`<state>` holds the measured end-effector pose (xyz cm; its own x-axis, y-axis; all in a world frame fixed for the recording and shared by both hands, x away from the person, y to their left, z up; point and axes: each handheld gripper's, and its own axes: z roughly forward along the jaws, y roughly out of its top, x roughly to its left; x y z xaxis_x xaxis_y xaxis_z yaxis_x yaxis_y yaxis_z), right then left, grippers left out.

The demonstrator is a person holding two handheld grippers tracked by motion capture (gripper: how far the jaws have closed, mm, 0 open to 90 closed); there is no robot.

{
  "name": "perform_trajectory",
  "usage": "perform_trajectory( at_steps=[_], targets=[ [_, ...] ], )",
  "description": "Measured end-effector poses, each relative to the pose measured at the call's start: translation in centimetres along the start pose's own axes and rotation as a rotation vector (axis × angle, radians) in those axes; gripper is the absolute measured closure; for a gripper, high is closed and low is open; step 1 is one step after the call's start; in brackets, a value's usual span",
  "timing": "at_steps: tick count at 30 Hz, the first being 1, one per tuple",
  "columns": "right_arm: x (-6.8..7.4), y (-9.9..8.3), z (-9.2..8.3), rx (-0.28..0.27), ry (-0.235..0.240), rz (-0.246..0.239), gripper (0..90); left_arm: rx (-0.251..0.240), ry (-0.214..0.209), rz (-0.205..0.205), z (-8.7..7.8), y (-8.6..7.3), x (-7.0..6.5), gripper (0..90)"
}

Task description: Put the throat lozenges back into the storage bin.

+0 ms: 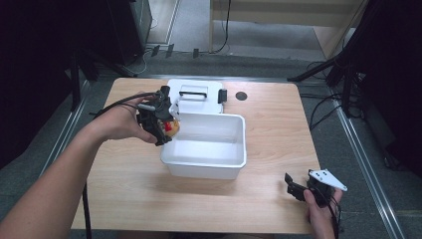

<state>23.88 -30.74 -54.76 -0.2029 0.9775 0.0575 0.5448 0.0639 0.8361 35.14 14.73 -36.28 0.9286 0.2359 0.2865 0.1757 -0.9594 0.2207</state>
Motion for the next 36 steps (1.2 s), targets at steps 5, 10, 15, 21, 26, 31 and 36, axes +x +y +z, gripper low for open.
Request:
perform_trajectory(
  at_steps=[5,10,15,21,26,31,36],
  targets=[
    [0.0,0.0,0.0,0.001,0.001,-0.002,13.3,-0.005,-0.016,0.005,0.7,0.7,-0.1,20.9],
    [0.0,0.0,0.0,0.002,0.002,-0.003,13.2,-0.002,-0.034,0.017,1.5,1.2,-0.4,20.9],
    [0.0,0.0,0.0,0.004,0.002,-0.003,13.2,0.001,-0.051,0.011,2.5,1.4,-0.5,20.9],
    [-0.1,0.0,0.1,0.004,0.003,-0.005,13.3,0.001,-0.070,0.010,3.6,1.4,-0.5,20.9],
    [0.0,0.0,0.1,0.007,0.003,-0.003,13.3,0.002,-0.076,0.016,4.1,1.5,-0.5,20.8],
    [0.0,0.0,0.1,0.007,0.003,-0.006,13.3,-0.013,-0.089,0.018,4.7,1.6,-0.7,20.8],
    [-0.1,0.0,0.1,0.007,0.005,-0.006,13.2,-0.006,-0.098,0.024,5.4,1.7,-0.7,20.9]
  ],
)
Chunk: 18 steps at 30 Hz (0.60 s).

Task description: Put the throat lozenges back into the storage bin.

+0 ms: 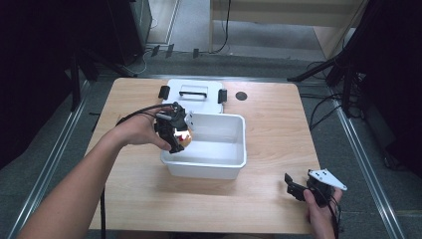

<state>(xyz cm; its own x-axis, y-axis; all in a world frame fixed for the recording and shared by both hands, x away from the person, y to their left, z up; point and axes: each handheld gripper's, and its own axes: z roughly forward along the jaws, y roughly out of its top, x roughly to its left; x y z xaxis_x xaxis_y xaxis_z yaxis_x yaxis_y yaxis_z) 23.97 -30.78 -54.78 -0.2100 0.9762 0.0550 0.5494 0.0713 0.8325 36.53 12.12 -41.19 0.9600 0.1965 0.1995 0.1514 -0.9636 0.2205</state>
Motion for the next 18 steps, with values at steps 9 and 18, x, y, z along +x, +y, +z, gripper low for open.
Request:
perform_trajectory(
  at_steps=[9,18],
  targets=[
    [-0.1,0.0,0.0,0.004,0.006,0.005,13.2,0.008,-0.022,-0.006,1.0,-0.3,0.0,20.9],
    [0.0,0.0,0.0,0.005,0.005,0.006,13.3,0.021,-0.040,-0.006,1.9,-0.3,-0.2,20.8]
  ],
)
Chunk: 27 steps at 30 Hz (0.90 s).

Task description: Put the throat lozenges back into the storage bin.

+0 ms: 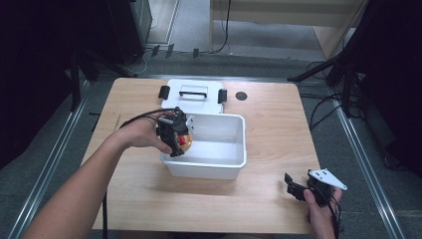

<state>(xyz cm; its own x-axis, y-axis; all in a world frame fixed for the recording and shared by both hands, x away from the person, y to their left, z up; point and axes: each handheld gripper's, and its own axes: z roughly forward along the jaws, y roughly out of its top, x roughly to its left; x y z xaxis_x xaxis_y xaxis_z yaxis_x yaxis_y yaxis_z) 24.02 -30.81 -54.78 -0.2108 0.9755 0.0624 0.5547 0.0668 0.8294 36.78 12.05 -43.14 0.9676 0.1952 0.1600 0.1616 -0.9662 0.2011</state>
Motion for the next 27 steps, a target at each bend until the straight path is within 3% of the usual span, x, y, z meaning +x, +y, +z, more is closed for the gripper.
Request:
perform_trajectory(
  at_steps=[18,21,27],
  targets=[
    [-0.02,0.02,0.07,0.001,0.004,-0.001,13.3,0.020,0.021,-0.024,0.08,0.16,-0.40,20.1],
    [-0.02,0.02,0.07,0.001,0.004,-0.001,13.3,0.022,0.019,-0.028,0.00,0.08,-0.46,14.0],
    [-0.01,0.03,0.08,0.003,0.003,0.000,13.3,0.032,0.023,-0.036,-0.12,-0.19,-0.61,10.4]
  ],
)
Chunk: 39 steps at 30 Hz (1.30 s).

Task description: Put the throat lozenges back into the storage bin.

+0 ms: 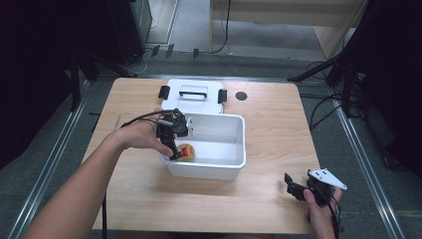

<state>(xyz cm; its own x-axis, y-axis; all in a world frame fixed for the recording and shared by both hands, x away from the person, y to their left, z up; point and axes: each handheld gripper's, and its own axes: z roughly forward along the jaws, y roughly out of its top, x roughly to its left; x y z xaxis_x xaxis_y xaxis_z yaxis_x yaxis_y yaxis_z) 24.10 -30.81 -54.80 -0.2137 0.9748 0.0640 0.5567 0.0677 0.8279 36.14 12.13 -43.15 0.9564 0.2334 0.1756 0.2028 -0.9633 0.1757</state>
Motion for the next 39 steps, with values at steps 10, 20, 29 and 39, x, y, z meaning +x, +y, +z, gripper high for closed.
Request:
perform_trajectory(
  at_steps=[10,20,29,39],
  targets=[
    [0.0,0.0,0.0,0.001,0.000,-0.002,13.3,-0.043,-0.016,-0.018,-1.0,-0.4,0.0,15.3],
    [0.0,0.0,0.0,0.002,-0.001,-0.005,13.3,-0.092,-0.011,-0.061,-3.1,-1.2,-0.1,15.1],
    [0.1,0.0,0.1,0.005,-0.001,-0.009,13.4,-0.141,0.010,-0.097,-4.8,-2.6,0.0,14.9],
    [0.1,0.0,0.1,0.009,-0.001,-0.011,13.4,-0.165,0.053,-0.145,-6.4,-4.8,0.3,14.3]
  ],
)
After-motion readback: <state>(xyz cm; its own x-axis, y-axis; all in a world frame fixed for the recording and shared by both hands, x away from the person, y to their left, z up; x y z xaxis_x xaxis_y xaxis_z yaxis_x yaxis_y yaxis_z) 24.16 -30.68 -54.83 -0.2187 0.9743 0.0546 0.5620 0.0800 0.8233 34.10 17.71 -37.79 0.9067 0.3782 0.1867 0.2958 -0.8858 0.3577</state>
